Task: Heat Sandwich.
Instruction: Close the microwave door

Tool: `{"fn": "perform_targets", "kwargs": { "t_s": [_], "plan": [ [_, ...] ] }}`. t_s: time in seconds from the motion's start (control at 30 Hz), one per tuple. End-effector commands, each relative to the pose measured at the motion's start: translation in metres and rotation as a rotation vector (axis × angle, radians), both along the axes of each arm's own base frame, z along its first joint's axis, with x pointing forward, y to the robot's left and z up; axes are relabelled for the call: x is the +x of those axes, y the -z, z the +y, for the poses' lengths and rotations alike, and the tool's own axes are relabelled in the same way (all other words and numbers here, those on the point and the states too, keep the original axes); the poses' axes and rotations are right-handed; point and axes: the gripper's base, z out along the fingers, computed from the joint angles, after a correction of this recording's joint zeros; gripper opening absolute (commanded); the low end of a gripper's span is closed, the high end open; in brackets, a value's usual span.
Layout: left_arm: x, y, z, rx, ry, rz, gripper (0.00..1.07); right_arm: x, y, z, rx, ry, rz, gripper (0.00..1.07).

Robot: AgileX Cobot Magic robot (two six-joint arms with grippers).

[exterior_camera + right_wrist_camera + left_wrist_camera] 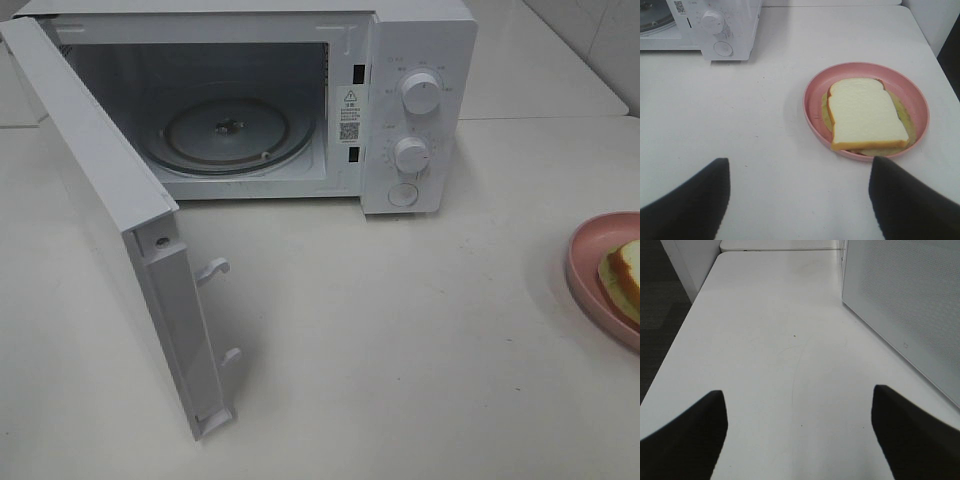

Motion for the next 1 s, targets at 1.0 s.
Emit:
{"fn": "perform_targets", "kwargs": {
  "t_s": [1.0],
  "plan": [
    [-0.0014, -0.0092, 0.001, 0.016, -0.008, -0.071, 0.74, -0.0036, -0.0001, -0.0002, -0.019, 0.001, -0.031, 0.74]
  ]
}}
